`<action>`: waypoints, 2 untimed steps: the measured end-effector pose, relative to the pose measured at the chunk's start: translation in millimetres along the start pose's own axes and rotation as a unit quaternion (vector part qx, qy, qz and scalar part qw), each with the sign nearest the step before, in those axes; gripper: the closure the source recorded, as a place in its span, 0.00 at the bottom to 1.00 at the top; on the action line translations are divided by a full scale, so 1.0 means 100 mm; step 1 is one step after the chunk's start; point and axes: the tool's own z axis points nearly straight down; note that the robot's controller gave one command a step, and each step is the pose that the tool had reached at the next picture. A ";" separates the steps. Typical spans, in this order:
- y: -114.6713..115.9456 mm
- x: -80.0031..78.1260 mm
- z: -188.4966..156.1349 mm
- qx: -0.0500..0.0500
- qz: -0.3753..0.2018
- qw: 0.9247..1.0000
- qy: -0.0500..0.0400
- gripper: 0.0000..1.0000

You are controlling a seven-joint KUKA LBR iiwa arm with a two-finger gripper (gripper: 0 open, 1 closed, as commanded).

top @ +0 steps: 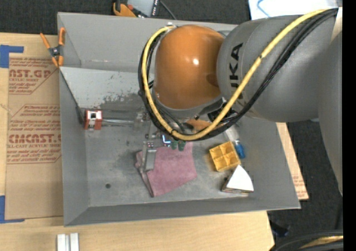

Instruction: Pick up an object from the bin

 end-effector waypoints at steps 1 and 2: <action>-0.01 -0.02 -0.03 -0.001 0.001 1.000 -0.004 0.00; -0.35 -0.21 0.96 0.000 -0.098 0.995 -0.005 0.00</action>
Offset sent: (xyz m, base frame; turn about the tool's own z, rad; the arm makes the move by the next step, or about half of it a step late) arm 0.0294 -0.0556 -0.1549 -0.3072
